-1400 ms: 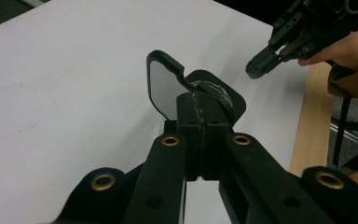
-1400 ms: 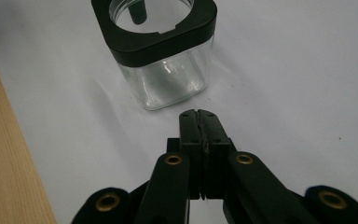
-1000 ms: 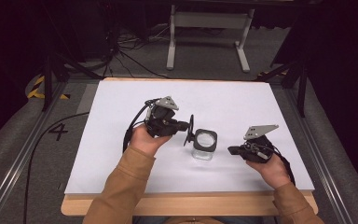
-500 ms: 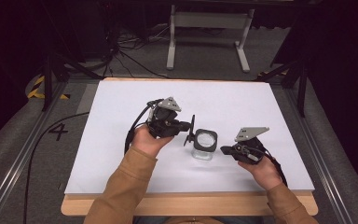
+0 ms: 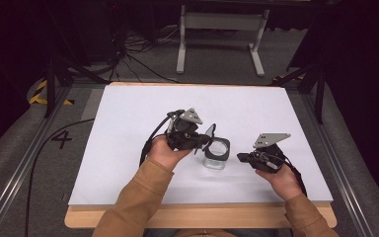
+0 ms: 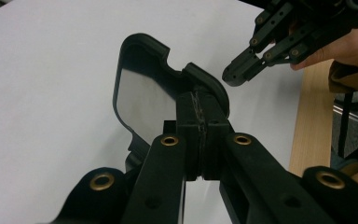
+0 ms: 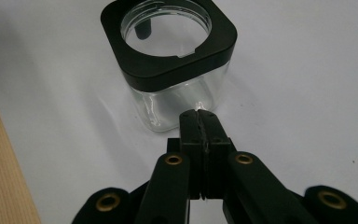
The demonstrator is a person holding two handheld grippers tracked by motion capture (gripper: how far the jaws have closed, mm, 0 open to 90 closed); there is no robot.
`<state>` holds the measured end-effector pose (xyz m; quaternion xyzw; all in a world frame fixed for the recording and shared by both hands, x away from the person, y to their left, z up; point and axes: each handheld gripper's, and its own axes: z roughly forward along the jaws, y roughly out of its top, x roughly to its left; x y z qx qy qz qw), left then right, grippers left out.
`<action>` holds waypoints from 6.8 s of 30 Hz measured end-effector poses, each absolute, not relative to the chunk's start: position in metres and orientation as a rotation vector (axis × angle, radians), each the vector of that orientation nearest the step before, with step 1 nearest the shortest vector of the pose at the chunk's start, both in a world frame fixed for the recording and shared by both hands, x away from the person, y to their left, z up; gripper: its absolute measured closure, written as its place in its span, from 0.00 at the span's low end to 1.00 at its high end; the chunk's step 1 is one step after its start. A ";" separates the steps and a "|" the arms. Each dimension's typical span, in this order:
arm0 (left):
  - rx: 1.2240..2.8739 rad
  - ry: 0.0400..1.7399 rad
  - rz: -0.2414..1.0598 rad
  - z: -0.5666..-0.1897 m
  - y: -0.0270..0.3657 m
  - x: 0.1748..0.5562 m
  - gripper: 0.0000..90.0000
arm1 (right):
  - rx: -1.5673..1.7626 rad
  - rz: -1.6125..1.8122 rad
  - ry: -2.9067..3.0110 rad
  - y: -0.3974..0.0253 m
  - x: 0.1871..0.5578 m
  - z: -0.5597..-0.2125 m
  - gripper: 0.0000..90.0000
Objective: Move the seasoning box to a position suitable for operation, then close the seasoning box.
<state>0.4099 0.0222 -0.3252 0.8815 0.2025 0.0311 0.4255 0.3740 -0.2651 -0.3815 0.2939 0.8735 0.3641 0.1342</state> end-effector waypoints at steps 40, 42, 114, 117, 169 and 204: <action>2.176 0.505 0.070 -0.326 0.027 0.412 0.99 | 0.923 1.125 2.464 -0.286 0.376 -0.378 0.99; 2.154 0.527 0.080 -0.324 0.034 0.414 0.98 | 0.918 1.125 2.465 -0.286 0.376 -0.377 0.99; 2.140 0.732 0.120 -0.336 0.090 0.395 0.98 | 0.718 1.149 2.655 -0.255 0.432 -0.411 1.00; 2.142 0.717 0.116 -0.335 0.087 0.397 0.98 | 0.707 1.137 2.662 -0.254 0.426 -0.411 1.00; 2.130 0.672 0.106 -0.325 0.083 0.404 0.95 | 0.611 1.022 2.781 -0.233 0.387 -0.397 0.96; 2.053 0.940 0.223 -0.357 0.161 0.420 0.87 | 1.143 1.103 2.299 -0.346 0.427 -0.358 0.62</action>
